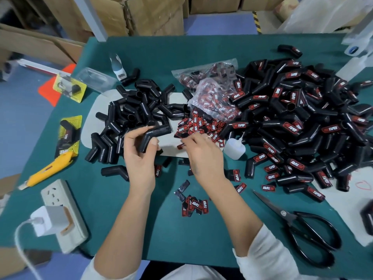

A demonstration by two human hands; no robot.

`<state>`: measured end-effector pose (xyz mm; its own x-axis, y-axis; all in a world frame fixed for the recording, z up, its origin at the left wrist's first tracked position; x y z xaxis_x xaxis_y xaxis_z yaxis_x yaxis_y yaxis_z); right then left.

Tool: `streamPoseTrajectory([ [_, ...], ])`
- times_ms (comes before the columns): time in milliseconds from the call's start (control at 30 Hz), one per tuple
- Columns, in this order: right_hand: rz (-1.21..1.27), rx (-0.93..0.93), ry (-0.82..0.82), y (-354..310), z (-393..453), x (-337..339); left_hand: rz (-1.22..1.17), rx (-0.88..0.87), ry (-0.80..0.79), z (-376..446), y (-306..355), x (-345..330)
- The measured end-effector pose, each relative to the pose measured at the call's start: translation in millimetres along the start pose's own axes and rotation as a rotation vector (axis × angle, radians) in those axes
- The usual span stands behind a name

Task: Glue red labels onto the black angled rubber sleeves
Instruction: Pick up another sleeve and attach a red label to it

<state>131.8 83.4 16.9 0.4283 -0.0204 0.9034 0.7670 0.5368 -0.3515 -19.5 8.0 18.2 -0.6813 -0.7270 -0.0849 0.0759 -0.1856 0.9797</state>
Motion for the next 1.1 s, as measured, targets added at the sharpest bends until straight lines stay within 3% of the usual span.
streamPoseTrajectory([
  [133,-0.196,0.029,-0.165,-23.6,13.0,11.2,-0.015,0.009,0.030,1.3,0.7,4.2],
  [367,-0.407,0.177,-0.155,-35.8,7.6,14.1,-0.010,0.035,0.081,5.6,-0.2,13.7],
  [433,-0.313,0.078,-0.138,-24.8,11.3,16.6,-0.026,0.045,0.086,6.3,0.0,14.3],
  [500,-0.093,-0.068,-0.045,-13.1,16.5,15.9,-0.043,0.042,0.086,6.2,0.2,14.6],
  [567,0.105,-0.094,0.077,-15.2,17.7,13.6,-0.037,0.024,0.083,6.8,1.3,14.3],
  [767,-0.193,0.378,0.012,-63.1,29.2,-19.0,-0.058,0.009,0.088,9.6,-2.4,16.4],
  [867,-0.236,0.348,-0.090,-65.3,31.9,-24.4,-0.068,0.003,0.076,9.4,-1.6,15.3],
  [1000,0.254,0.094,-0.207,-37.9,24.1,-8.7,-0.034,-0.019,0.024,4.9,0.9,7.9],
  [1100,0.414,-0.002,-0.106,-10.3,-10.6,19.0,0.001,-0.053,-0.099,-3.7,3.4,-1.1],
])
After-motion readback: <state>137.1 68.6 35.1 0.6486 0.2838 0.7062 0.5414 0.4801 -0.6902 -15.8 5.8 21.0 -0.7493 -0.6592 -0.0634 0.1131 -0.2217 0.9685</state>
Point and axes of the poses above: each hand's wrist, its own z-axis towards the middle knuckle, its own x-axis out of the back of the hand, y = z × x, the point moved 3 cm from there along z, towards the middle knuckle, and after that the axes turned 2 degrees about y, right-handed, at the moved point
